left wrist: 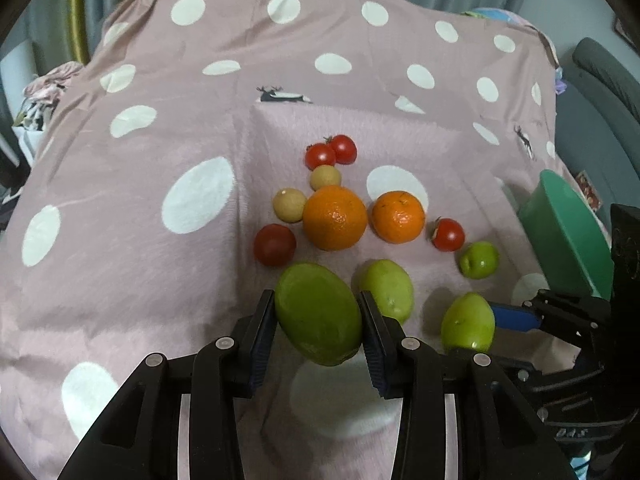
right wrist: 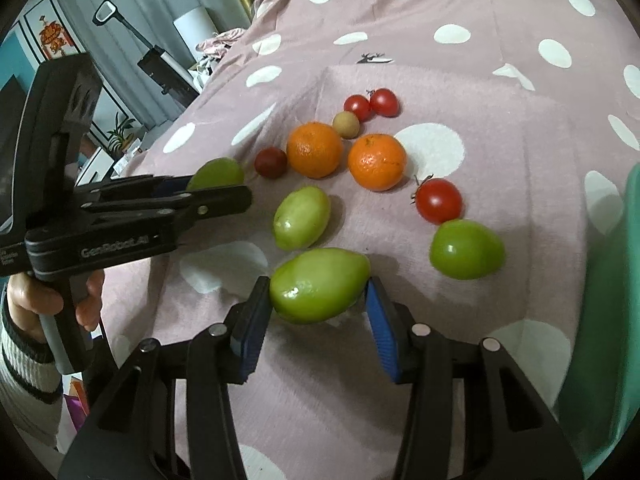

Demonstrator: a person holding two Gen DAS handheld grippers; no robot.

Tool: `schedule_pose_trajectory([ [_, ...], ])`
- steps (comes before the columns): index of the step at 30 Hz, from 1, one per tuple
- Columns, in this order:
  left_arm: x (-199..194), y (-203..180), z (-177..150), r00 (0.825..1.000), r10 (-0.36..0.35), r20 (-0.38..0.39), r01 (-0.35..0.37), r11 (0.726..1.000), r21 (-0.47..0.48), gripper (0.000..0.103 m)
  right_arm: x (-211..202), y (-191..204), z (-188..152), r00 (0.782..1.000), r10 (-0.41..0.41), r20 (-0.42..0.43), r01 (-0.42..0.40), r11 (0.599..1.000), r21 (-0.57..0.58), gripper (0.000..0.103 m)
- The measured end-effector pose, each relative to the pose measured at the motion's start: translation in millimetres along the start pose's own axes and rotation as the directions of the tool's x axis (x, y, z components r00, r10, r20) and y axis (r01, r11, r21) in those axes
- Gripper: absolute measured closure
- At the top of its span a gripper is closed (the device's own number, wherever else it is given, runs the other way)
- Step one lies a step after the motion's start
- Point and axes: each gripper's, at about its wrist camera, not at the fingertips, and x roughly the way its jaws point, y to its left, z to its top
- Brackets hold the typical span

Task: Organize fruits
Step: 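Grasp a large green fruit with the left gripper while the right grasps another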

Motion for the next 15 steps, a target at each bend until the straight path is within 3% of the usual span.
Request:
schedule_pose_trajectory([
  [15, -39, -23, -13, 0.999, 0.012, 0.048, -0.012, 1.000, 0.009, 0.062, -55, 14, -10, 0.994, -0.012, 0.106, 0.013, 1.000, -0.008, 0.056],
])
